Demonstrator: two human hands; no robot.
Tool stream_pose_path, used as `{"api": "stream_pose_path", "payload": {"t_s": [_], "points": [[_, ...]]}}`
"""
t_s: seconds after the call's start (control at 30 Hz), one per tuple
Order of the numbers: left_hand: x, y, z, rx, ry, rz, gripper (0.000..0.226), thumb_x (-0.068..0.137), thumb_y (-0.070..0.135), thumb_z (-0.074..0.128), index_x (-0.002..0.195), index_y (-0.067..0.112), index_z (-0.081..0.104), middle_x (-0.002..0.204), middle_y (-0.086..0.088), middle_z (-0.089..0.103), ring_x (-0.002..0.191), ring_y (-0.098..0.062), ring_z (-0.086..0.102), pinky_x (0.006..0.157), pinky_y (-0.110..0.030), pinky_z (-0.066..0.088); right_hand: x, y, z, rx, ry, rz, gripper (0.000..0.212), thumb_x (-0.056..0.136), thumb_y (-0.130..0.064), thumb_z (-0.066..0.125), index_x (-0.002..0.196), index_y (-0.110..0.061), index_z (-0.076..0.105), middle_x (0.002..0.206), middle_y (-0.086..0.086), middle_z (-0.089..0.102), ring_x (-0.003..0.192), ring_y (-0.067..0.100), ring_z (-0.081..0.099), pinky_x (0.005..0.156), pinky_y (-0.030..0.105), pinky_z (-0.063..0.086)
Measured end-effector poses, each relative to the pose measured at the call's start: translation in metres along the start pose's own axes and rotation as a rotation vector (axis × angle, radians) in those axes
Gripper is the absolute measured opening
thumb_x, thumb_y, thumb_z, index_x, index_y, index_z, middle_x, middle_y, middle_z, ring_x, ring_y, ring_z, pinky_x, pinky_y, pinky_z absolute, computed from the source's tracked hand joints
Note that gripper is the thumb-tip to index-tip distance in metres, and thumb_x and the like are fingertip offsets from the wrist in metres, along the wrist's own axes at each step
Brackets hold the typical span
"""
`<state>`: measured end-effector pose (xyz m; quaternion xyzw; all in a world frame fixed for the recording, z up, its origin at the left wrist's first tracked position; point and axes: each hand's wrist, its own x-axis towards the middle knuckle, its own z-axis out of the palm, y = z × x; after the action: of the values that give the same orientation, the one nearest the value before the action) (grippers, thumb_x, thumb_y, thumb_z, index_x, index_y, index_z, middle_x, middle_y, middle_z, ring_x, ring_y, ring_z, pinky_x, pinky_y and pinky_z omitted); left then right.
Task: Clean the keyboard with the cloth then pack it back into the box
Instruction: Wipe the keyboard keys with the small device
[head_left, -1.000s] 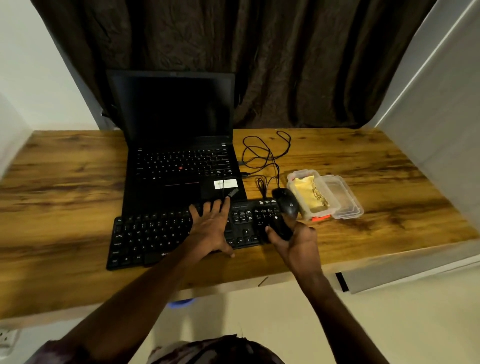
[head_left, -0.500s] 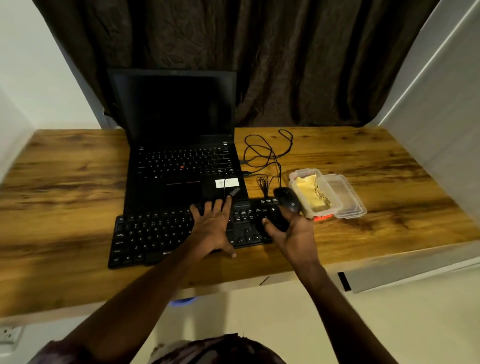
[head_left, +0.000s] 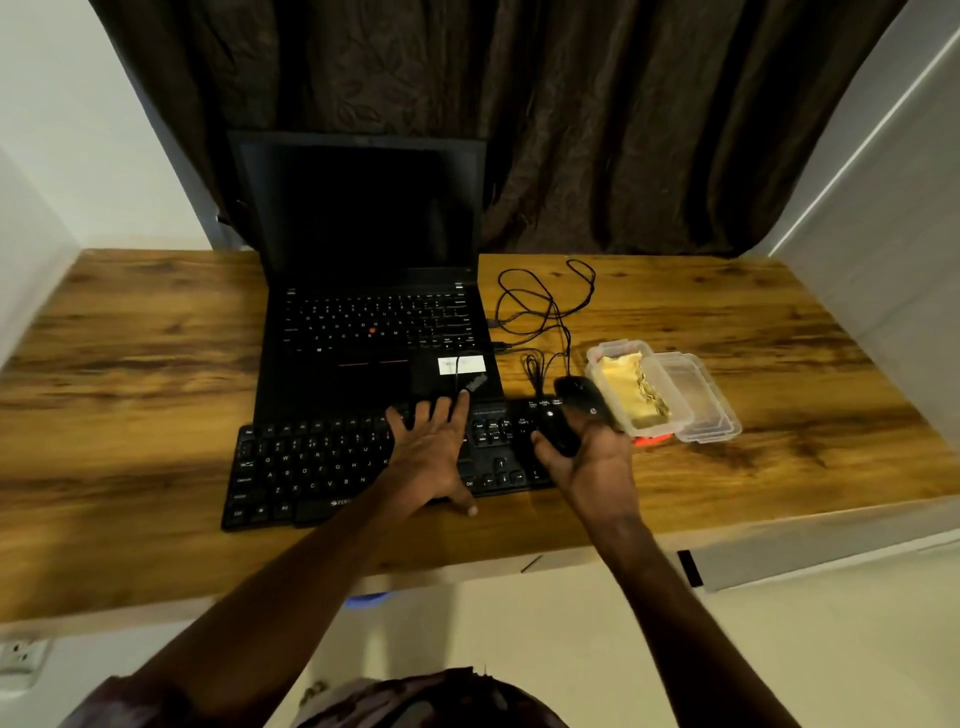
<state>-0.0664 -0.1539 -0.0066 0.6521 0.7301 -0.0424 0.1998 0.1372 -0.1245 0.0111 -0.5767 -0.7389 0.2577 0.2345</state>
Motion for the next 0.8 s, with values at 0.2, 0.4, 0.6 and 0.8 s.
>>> {"api": "stream_pose_path", "payload": {"t_s": [0.2,0.4,0.6,0.8], "points": [[0.001,-0.001,0.001,-0.019,0.008,-0.003,0.154,0.047,0.062,0.088,0.156,0.022,-0.014,0.156,-0.003,0.018,0.143,-0.029,0.016,0.113,-0.066,0.004,0.003,0.005,-0.015,0.119,0.07,0.026,0.04,0.085,-0.031,0.074,0.122,-0.019,0.064,0.114,-0.006,0.068,0.101,0.0,0.063,0.083,0.005,0.046],[0.0,-0.001,0.0,-0.024,0.014,0.001,0.156,0.046,0.063,0.088,0.156,0.021,-0.014,0.155,-0.003,0.019,0.142,-0.028,0.018,0.113,-0.066,0.003,0.007,0.031,-0.032,-0.001,0.113,-0.008,0.047,0.089,-0.037,0.069,0.131,-0.021,0.057,0.118,0.011,0.069,0.111,0.031,0.063,0.091,0.042,0.056],[-0.001,-0.001,0.0,-0.037,0.014,0.001,0.154,0.048,0.061,0.088,0.156,0.021,-0.015,0.157,-0.004,0.017,0.144,-0.03,0.015,0.114,-0.066,0.0,0.012,0.018,-0.027,-0.012,-0.031,0.028,0.058,0.079,-0.056,0.069,0.13,-0.03,0.058,0.121,-0.001,0.062,0.119,0.024,0.052,0.102,0.035,0.047],[-0.001,0.0,-0.001,-0.031,0.004,-0.005,0.153,0.049,0.061,0.088,0.155,0.021,-0.014,0.157,-0.004,0.017,0.145,-0.03,0.015,0.113,-0.067,0.001,0.026,-0.005,-0.013,0.103,0.032,0.034,0.038,0.083,-0.037,0.076,0.116,-0.022,0.067,0.102,-0.002,0.074,0.094,0.015,0.069,0.084,0.038,0.06]]}}
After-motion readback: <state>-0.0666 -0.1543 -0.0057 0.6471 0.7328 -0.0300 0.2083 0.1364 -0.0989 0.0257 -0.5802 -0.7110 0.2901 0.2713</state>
